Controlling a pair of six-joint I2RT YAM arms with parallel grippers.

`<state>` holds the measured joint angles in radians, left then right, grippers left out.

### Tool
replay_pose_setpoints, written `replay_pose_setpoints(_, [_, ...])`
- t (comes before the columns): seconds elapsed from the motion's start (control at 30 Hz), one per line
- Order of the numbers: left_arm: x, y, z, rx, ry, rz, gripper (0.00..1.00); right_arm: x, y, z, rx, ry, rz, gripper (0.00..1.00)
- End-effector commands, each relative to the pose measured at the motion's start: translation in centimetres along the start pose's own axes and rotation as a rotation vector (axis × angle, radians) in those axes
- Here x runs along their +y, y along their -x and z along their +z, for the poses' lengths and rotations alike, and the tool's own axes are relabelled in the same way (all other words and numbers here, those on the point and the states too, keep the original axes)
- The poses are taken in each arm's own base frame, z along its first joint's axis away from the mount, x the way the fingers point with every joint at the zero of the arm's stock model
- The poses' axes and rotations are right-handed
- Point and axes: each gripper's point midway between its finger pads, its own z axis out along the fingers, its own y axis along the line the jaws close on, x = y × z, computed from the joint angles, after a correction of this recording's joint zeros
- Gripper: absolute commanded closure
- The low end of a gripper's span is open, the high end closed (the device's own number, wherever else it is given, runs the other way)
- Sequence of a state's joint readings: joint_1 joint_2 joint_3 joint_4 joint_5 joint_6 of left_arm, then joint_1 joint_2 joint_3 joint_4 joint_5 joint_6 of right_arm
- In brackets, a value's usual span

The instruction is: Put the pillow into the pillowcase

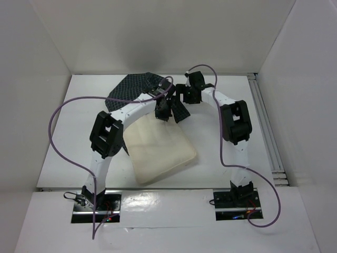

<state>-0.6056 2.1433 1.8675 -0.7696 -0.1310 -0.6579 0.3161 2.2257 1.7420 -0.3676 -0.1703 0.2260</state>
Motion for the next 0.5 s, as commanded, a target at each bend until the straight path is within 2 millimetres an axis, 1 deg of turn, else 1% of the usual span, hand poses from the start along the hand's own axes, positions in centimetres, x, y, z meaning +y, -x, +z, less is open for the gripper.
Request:
replay_pose_setpoints(0.0, [0.2,-0.3,1.8,0.015,0.004,-0.011,1.0,-0.6,1.2,0.9,-0.014,-0.019,-0.038,0.06])
replay_pose_setpoints(0.03, [0.2,-0.3,1.8,0.015,0.004,-0.012,1.0,-0.5,1.7,0.8,-0.026,-0.016,-0.051,0.06])
replay_pose_setpoints(0.07, [0.5,0.3,1.3,0.002,0.001,-0.022,1.0,-0.8,1.2,1.4,-0.012,-0.019,-0.049,0.06])
replay_pose_setpoints(0.1, [0.6,0.3,0.9,-0.002,-0.001,-0.023,1.0,-0.8,0.7,1.8,0.001,-0.013,-0.047,0.07])
replay_pose_setpoints(0.13, [0.6,0.3,0.9,-0.002,-0.002,-0.023,1.0,-0.4,0.8,1.8,-0.003,0.008,-0.048,0.08])
replay_pose_setpoints(0.17, [0.8,0.9,0.3,-0.016,-0.006,-0.032,1.0,-0.4,0.4,2.1,0.008,0.015,-0.047,0.1])
replay_pose_setpoints(0.2, [0.9,0.8,0.1,-0.016,-0.006,-0.042,1.0,-0.3,0.1,2.2,0.011,0.024,-0.047,0.13])
replay_pose_setpoints(0.23, [0.7,1.2,-0.7,-0.031,-0.016,-0.043,1.0,-0.3,-0.4,2.3,0.024,0.033,-0.044,0.17])
replay_pose_setpoints(0.27, [0.8,1.9,-1.0,-0.05,-0.023,-0.053,1.0,-0.5,-1.0,2.6,0.032,0.032,-0.043,0.2])
replay_pose_setpoints(0.3, [0.9,1.8,-1.2,-0.05,-0.023,-0.053,1.0,-0.6,-1.2,2.8,0.03,0.032,-0.043,0.23])
replay_pose_setpoints(0.33, [0.9,1.8,-1.2,-0.05,-0.023,-0.053,1.0,0.2,-1.4,2.5,0.034,0.048,-0.05,0.25])
replay_pose_setpoints(0.37, [0.7,2.2,-2.2,-0.07,-0.036,-0.055,1.0,0.3,-2.1,2.7,0.046,0.064,-0.049,0.32])
replay_pose_setpoints(0.4, [0.7,2.3,-2.2,-0.07,-0.037,-0.065,1.0,0.4,-1.9,2.4,0.036,0.067,-0.051,0.35])
replay_pose_setpoints(0.43, [0.6,2.6,-2.9,-0.083,-0.045,-0.066,1.0,1.0,-1.4,2.0,0.018,0.095,-0.056,0.39])
replay_pose_setpoints(0.47, [0.9,3.0,-3.2,-0.093,-0.045,-0.076,1.0,1.4,-1.7,2.1,0.024,0.123,-0.056,0.49])
